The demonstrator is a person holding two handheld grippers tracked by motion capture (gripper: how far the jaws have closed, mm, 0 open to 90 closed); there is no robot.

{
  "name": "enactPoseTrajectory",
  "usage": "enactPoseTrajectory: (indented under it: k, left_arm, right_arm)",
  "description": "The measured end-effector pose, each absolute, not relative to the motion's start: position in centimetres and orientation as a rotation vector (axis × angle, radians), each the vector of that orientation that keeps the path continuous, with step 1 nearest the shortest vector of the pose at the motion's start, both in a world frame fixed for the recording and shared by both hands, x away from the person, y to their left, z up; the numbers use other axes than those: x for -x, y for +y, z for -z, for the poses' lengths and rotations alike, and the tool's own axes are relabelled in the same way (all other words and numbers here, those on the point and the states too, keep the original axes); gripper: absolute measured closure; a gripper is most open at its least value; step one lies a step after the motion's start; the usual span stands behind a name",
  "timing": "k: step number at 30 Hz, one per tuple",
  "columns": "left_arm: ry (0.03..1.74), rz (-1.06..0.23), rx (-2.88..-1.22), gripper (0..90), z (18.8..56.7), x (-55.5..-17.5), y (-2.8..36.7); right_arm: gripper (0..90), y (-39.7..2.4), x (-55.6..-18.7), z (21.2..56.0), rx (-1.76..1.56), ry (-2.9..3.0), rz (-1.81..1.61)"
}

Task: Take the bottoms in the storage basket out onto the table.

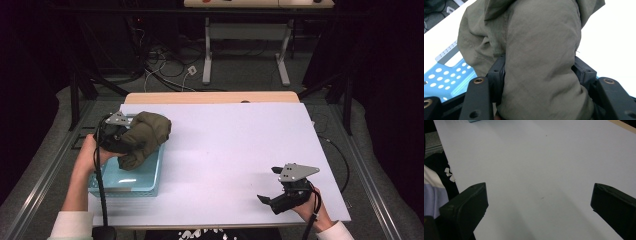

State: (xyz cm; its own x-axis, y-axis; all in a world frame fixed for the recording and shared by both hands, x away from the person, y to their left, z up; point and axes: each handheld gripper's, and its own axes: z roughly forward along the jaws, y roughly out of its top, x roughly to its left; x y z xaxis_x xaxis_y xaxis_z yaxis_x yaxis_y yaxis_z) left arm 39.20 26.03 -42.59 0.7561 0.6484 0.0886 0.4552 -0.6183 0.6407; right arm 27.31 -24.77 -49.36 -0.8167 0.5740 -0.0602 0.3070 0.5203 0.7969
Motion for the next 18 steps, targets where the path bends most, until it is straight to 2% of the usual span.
enactPoseTrajectory:
  k: [18]
  left_arm:
    - [0.752,-0.435,-2.331,41.6,41.55,-38.37,24.97]
  right_arm:
    - [1.7,-24.66,-27.27,49.48,-0.732,2.454,-1.183]
